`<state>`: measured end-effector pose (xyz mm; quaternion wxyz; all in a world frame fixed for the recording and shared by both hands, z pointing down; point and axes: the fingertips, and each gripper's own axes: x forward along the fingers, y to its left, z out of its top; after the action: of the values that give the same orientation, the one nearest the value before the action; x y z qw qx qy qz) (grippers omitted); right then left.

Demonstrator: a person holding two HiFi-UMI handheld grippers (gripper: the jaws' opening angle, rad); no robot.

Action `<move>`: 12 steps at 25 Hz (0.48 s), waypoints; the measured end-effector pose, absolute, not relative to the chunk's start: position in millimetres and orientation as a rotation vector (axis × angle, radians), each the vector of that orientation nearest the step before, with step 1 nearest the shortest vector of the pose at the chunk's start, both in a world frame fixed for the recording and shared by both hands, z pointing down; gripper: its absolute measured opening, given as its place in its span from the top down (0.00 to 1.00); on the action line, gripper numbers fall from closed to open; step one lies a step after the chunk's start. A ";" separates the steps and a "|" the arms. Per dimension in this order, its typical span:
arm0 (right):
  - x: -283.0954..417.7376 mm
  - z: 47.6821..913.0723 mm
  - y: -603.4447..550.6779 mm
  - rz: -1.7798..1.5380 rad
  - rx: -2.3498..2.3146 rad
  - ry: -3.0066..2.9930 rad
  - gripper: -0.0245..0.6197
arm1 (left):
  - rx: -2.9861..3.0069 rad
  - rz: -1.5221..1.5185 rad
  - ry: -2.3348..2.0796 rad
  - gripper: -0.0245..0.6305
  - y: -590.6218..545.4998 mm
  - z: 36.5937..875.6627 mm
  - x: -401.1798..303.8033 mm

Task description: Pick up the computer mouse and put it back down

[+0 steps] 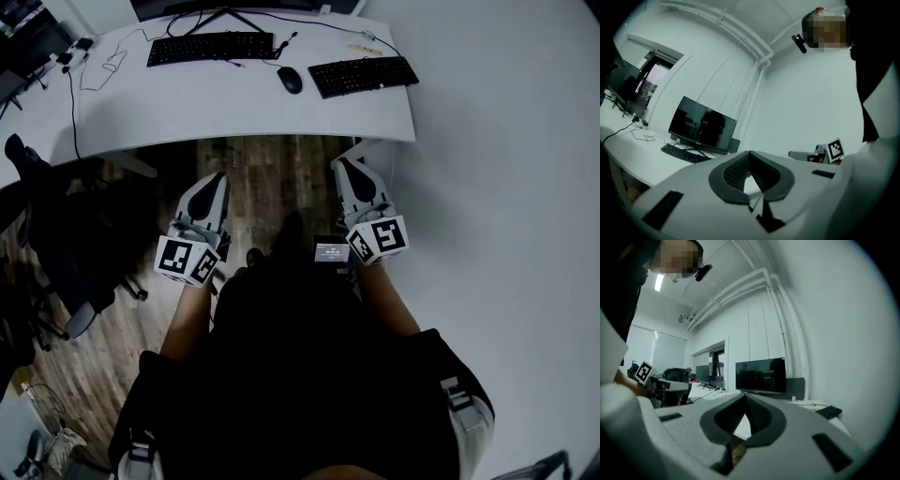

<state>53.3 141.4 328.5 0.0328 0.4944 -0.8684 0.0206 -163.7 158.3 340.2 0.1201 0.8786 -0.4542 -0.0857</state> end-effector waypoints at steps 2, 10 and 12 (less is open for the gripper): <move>53.8 329.8 152.7 0.066 1.503 -2.676 0.96 | 2.564 -0.246 -1.345 0.97 170.4 342.2 -162.5; 65.5 317.3 168.1 0.041 1.429 -2.737 0.96 | 2.580 -0.177 -1.401 0.97 194.8 332.2 -149.1; 78.9 316.1 175.4 0.052 1.420 -2.759 0.96 | 2.568 -0.157 -1.409 0.97 196.3 338.1 -135.8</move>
<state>78.9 175.4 316.1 0.0192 0.4576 -0.8888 0.0168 -135.8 196.3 338.1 0.1042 0.8707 -0.4777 -0.0533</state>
